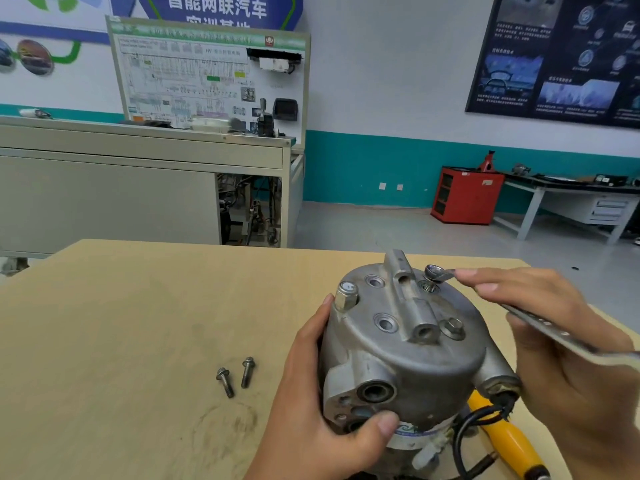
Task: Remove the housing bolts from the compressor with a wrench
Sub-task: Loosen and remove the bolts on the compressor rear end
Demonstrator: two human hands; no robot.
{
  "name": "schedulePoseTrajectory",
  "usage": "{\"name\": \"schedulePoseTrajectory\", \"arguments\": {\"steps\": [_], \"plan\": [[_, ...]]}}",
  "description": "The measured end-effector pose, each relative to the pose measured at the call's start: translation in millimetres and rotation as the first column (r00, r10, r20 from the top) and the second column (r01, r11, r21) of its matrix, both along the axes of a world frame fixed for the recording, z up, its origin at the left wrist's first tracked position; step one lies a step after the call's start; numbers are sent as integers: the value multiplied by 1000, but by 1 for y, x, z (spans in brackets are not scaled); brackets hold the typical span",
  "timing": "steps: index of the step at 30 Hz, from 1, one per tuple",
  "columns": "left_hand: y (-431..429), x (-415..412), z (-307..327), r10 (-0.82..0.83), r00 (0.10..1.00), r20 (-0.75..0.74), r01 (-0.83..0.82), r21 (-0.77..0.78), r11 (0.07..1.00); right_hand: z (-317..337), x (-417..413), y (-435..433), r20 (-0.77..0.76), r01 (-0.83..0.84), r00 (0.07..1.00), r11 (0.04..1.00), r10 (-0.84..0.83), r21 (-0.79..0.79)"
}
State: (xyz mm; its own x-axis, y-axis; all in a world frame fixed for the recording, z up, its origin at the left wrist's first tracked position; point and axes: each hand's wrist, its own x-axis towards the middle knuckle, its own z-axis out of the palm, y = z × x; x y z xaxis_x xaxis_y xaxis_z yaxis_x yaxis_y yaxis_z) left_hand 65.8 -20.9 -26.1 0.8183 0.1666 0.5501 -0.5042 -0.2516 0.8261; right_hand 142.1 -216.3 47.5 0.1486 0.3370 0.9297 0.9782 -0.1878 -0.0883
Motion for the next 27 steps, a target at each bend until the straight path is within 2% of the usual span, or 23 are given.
{"name": "schedulePoseTrajectory", "arguments": {"steps": [2, 4, 5, 7, 8, 10, 11, 13, 16, 19, 23, 25, 27], "plan": [[0, 0, 0, 5, 1000, 3, -5, 5, 1000, -8, -2, 5, -152, -76, 983, 979, 106, 190], [0, -1, 1, 9, 1000, 6, -9, 11, 1000, -11, -6, 14, -308, -136, 907, 891, 288, 433], [0, 0, 1, 11, 1000, 7, -11, 14, 1000, -10, -6, 19, -373, -143, 838, 819, 399, 555], [0, 0, 1, 15, 1000, 11, -15, 17, 1000, -2, 0, 27, -492, -64, 636, 676, 594, 734], [-1, 0, 1, 15, 1000, 15, -15, 15, 1000, 5, 5, 29, -546, -2, 528, 644, 650, 765], [-1, 0, 1, 13, 1000, 22, -13, 10, 1000, 23, 16, 32, -666, 94, 345, 681, 662, 726], [-1, 0, 2, 12, 1000, 24, -13, 9, 1000, 32, 22, 33, -731, 108, 290, 738, 618, 667], [-1, -1, 2, 12, 1000, 27, -13, 9, 1000, 50, 34, 37, -853, 73, 252, 870, 458, 489], [0, -1, 1, 11, 1000, 24, -11, 11, 1000, 70, 44, 51, -946, -52, 285, 988, 153, 144], [-1, -1, 2, 6, 1000, 29, -6, 7, 1000, 83, 39, 66, -900, -160, 430, 975, -74, -157], [-3, 0, 7, -22, 999, 39, 23, -20, 1000, 89, 17, 75, -684, -209, 717, 895, -134, -394], [-3, 0, 5, -30, 999, 39, 31, -25, 999, 85, 4, 67, -490, -149, 863, 861, -127, -487], [-2, 1, 2, -19, 999, 36, 20, -18, 1000, 78, -7, 50, -321, -77, 942, 871, -96, -486]]}}
